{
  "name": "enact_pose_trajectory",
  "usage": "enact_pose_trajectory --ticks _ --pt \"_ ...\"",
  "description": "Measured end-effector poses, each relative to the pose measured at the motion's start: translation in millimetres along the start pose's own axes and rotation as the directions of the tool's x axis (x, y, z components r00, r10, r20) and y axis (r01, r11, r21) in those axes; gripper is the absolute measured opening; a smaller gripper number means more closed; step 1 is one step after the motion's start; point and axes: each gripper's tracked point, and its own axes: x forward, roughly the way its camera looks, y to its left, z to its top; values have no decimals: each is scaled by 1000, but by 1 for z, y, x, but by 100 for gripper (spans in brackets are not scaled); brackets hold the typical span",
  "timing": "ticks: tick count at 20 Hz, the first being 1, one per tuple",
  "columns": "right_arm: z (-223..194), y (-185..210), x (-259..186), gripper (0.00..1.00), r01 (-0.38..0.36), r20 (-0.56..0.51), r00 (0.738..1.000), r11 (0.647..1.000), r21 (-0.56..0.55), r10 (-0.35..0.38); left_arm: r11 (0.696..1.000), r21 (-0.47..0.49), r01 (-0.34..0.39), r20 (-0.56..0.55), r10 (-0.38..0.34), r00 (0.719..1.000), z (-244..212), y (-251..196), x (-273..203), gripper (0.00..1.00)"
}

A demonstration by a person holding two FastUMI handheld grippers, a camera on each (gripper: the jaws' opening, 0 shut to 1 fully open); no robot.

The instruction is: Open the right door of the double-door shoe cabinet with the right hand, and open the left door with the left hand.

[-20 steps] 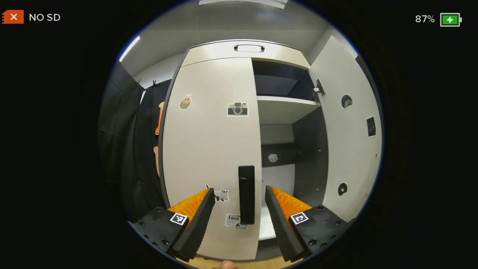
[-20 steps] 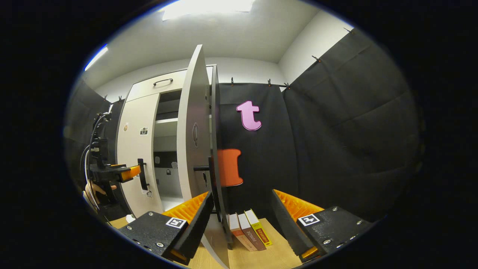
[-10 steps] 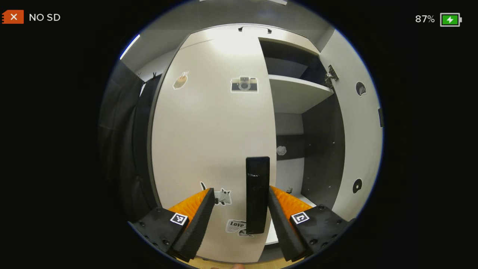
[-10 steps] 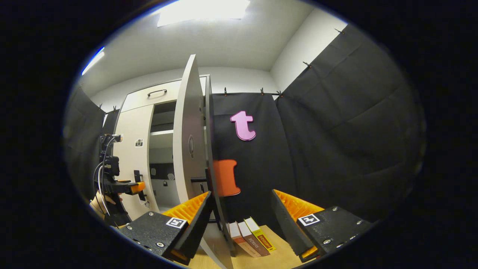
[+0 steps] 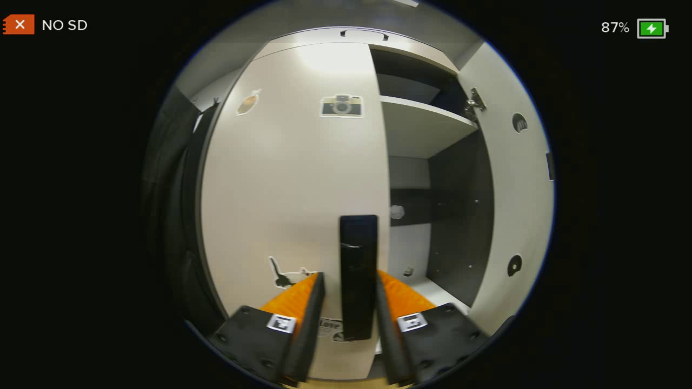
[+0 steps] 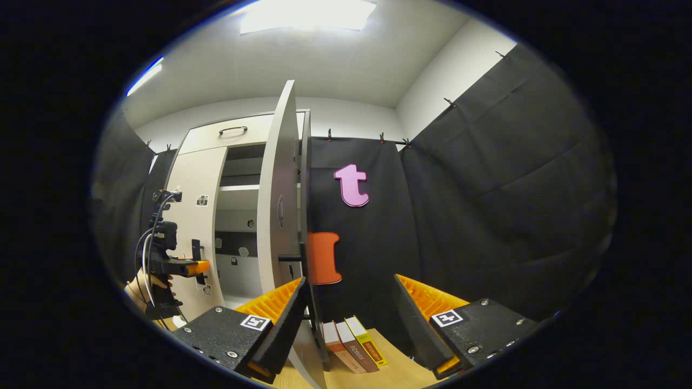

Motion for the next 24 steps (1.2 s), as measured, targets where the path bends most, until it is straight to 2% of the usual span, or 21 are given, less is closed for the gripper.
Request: enact_pose_trajectory --ticks 1,4,6,8,10,14,19,24 --pt "0 3 0 93 -10 -5 1000 1000 2 10 1000 23 -8 -12 8 1000 -4 1 -1 33" --pt "-3 8 -2 93 -26 -18 999 1000 10 26 1000 12 7 -4 -7 1000 -2 0 -2 29" --pt "-6 10 -4 93 -27 -30 999 1000 4 27 999 -25 21 9 -21 1000 -5 2 -6 22" --pt "-9 14 -7 93 -45 -47 998 999 2 45 999 -8 35 20 -35 999 -6 2 -11 12" --pt "-10 19 -9 93 -71 -54 996 997 6 71 999 4 54 28 -54 998 -6 2 -17 12" --pt "-9 31 -18 93 -111 -55 992 994 8 111 994 -34 102 32 -101 994 -7 6 -21 11" --pt "-6 51 -21 93 -161 -54 985 987 29 162 992 -35 125 31 -124 992 -8 12 -28 11" --pt "-3 54 -30 93 -180 -43 983 983 26 181 989 -40 142 40 -141 989 -8 19 -44 12"
